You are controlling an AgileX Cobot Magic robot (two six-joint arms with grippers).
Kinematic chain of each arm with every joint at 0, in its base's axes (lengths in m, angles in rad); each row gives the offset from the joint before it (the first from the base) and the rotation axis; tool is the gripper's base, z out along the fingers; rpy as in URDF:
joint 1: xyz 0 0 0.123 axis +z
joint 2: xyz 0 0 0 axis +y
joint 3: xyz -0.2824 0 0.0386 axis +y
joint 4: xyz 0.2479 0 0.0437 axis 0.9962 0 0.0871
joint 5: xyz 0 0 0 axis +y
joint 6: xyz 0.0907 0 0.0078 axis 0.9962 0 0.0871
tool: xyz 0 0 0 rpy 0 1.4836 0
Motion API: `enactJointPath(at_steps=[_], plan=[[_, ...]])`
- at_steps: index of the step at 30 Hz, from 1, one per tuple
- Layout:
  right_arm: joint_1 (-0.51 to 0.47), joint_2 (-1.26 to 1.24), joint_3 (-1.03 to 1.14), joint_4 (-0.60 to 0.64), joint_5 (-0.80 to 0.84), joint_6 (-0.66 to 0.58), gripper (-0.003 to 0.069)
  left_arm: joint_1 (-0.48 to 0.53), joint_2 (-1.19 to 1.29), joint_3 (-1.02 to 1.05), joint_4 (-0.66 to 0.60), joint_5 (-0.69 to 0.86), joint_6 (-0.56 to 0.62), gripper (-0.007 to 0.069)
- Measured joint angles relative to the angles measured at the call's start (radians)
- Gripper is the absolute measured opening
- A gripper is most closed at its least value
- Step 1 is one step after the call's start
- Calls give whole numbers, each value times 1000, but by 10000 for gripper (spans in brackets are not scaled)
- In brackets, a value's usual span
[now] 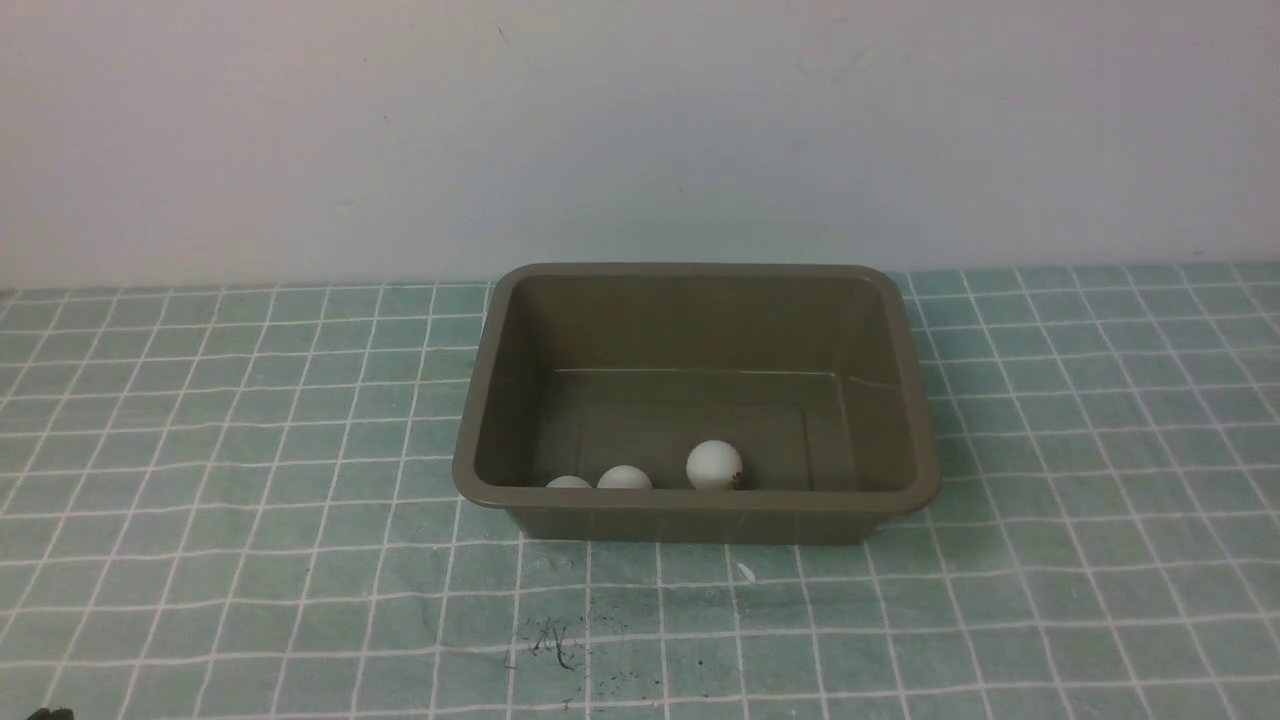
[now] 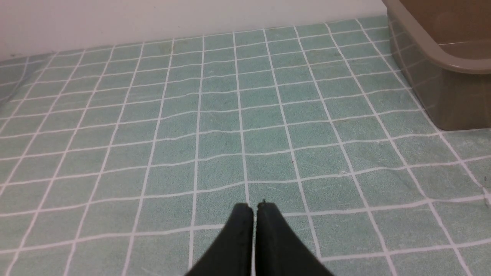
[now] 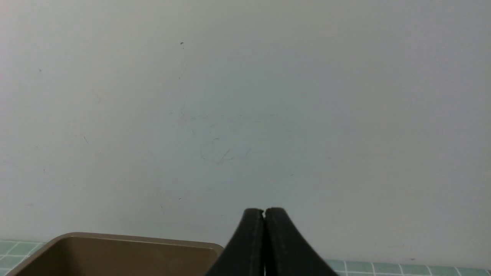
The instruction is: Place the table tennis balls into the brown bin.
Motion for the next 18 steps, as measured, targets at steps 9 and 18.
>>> enactJointPath(at_steps=[9, 18], plan=[[-64, -151, 224, -98, 47, -7, -15, 0, 0, 0, -1, 0, 0, -5], [-70, -227, 521, -131, 12, -8, -15, 0, 0, 0, -3, 3, 0, -5]])
